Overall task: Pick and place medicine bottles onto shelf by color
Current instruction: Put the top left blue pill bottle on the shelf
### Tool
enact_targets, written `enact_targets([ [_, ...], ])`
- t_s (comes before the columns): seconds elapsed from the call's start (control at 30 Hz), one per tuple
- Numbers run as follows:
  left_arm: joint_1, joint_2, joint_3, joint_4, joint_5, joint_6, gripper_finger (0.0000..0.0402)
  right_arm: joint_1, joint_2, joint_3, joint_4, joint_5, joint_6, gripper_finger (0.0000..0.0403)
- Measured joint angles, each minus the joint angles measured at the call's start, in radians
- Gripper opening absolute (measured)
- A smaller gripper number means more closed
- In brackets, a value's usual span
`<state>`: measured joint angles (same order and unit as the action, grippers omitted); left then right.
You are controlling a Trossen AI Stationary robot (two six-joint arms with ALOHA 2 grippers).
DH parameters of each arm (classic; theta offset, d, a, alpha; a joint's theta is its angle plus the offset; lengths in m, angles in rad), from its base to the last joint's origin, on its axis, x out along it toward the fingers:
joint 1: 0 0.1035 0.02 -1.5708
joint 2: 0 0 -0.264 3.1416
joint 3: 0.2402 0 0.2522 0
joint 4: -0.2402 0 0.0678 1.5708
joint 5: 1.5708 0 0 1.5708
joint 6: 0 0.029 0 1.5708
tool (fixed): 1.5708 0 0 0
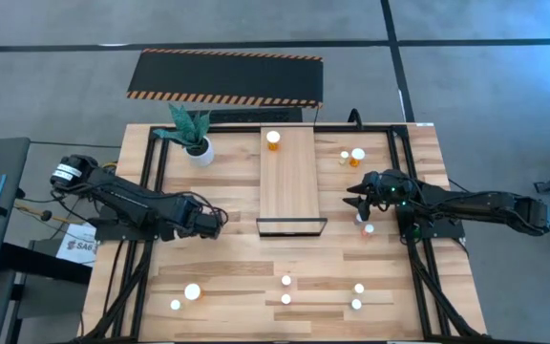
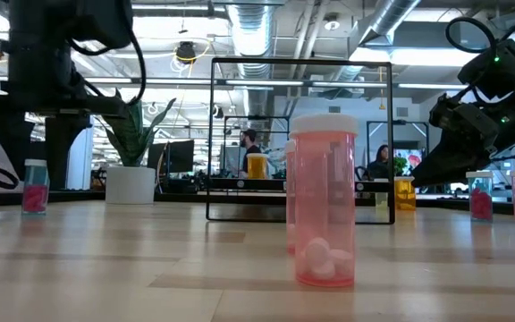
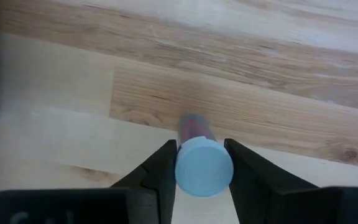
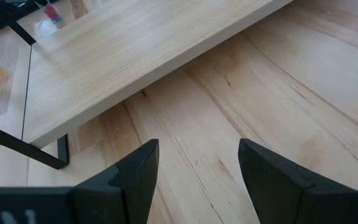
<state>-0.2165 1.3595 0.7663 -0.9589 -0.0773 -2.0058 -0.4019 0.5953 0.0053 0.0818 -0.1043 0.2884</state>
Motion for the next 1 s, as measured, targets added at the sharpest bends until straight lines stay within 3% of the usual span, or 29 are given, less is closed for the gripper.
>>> enact_targets([
  [0.17, 0.104, 0.001, 0.041, -0.001, 0.032, 0.152, 0.01, 0.0, 0.0, 0.0, 0.0, 0.0, 0.0, 0.0246],
  [0.47, 0.343, 0.012, 0.17, -0.002, -0.063, 0.424, 0.0099, 0.0, 0.0, 0.0, 0.0, 0.0, 0.0, 0.0246],
  [0.67, 0.463, 0.147, 0.33, -0.035, -0.039, 0.619, 0.0099, 0.0, 0.0, 0.0, -0.001, 0.0, 0.0, 0.0246],
  [0.83, 0.488, 0.296, 0.52, -0.127, -0.04, 0.759, 0.0099, 0.0, 0.0, 0.0, 0.0, 0.0, 0.0, 0.0246],
  [1.0, 0.492, 0.396, 0.646, -0.112, -0.042, 0.887, 0.0099, 0.0, 0.0, 0.0, 0.0, 0.0, 0.0, 0.0246],
])
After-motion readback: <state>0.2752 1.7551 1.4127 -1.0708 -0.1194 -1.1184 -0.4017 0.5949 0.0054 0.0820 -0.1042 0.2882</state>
